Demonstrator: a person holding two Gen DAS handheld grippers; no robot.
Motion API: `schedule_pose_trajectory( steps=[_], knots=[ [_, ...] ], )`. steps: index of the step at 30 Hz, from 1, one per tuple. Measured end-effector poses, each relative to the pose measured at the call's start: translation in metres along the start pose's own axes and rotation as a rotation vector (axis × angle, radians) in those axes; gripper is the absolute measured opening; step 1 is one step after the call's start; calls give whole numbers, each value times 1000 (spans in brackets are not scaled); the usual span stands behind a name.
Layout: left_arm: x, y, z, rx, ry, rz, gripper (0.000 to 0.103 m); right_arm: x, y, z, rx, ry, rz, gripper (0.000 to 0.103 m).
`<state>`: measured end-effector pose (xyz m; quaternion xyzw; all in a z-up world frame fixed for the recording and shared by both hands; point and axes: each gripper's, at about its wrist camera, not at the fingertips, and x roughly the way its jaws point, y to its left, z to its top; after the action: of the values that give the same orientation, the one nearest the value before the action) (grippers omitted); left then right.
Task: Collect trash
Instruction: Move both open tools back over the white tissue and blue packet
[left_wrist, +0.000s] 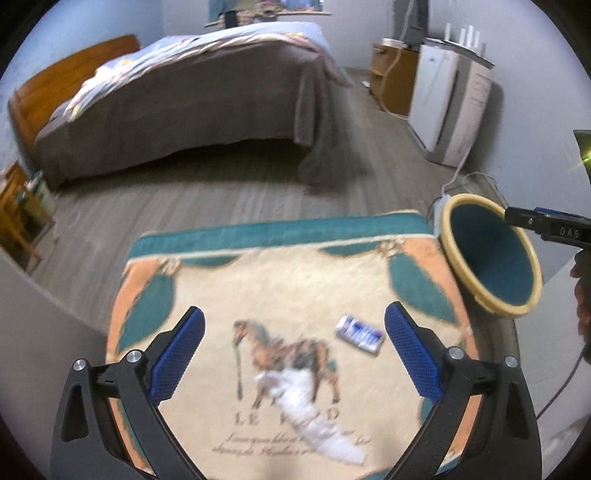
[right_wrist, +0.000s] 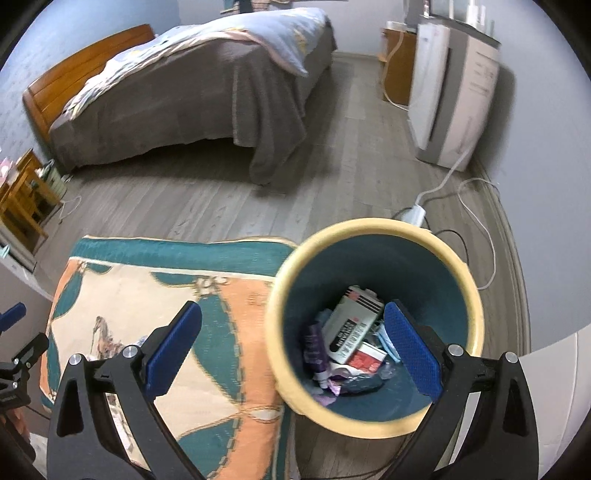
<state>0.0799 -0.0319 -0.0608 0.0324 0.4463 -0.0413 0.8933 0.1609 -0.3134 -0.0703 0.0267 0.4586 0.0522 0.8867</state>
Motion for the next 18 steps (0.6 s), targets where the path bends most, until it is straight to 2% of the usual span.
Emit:
schedule_pose_trajectory(
  steps=[8,18],
  knots=[
    [-4,30,-23,-32,-14,18,97,6,45,-5,-84,12,6,97],
    [8,45,-37,-20,13,14,97,33,111,-22,-263,87,-39,97]
  ],
)
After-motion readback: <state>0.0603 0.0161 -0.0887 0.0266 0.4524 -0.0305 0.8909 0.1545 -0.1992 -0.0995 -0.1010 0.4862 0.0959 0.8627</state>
